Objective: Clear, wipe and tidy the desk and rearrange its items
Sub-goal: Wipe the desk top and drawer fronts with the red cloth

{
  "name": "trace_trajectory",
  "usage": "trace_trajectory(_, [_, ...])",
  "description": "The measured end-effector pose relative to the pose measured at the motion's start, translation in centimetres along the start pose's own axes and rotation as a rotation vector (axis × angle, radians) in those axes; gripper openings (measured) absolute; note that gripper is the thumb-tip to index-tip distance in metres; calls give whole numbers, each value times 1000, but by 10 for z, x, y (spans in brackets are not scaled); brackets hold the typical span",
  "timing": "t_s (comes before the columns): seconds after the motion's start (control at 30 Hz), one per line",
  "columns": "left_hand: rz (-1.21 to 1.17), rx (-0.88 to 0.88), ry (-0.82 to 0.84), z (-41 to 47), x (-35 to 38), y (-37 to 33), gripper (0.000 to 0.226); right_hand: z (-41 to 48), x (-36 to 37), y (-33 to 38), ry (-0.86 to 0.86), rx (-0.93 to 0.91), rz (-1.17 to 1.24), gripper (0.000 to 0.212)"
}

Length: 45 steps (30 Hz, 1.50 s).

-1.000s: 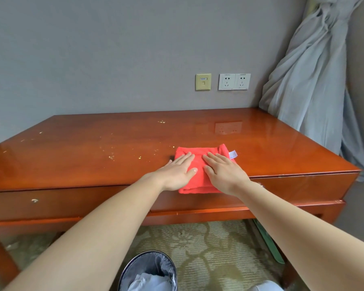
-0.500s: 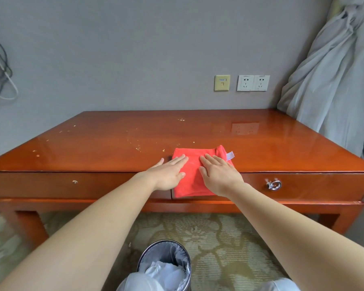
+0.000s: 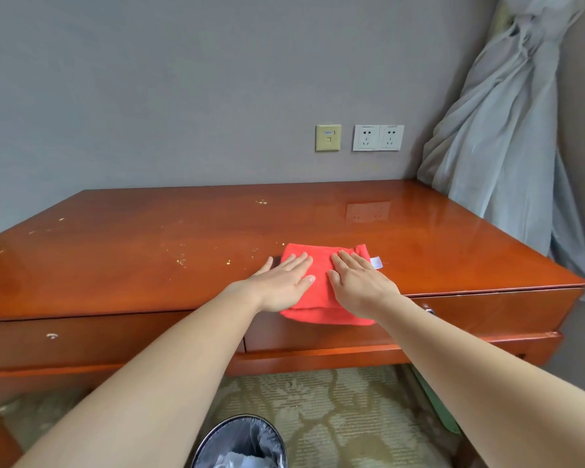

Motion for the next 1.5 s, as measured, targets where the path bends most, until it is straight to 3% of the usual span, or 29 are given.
trace_trajectory(0.33, [57, 16, 1, 111, -19, 18, 58, 105, -1, -48, 33, 12, -3, 56])
trace_trajectory(0.97, [58, -61, -120, 405, -79, 125, 55, 422, 11, -119, -40, -59, -28, 49])
trace_trajectory(1.27, [87, -87, -188, 491, -93, 159, 55, 494, 10, -135, -74, -27, -69, 51])
trace_trajectory(1.5, [41, -87, -175, 485, -89, 161, 55, 488, 11, -133, -64, -15, -30, 49])
Point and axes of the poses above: each hand's wrist, its own z-axis towards the middle knuckle, its own x-axis out of the palm, y = z × x, the point moved 9 cm from there along z, towards the middle knuckle, and after that the axes turned 4 degrees about -y, right-handed, at the moved point
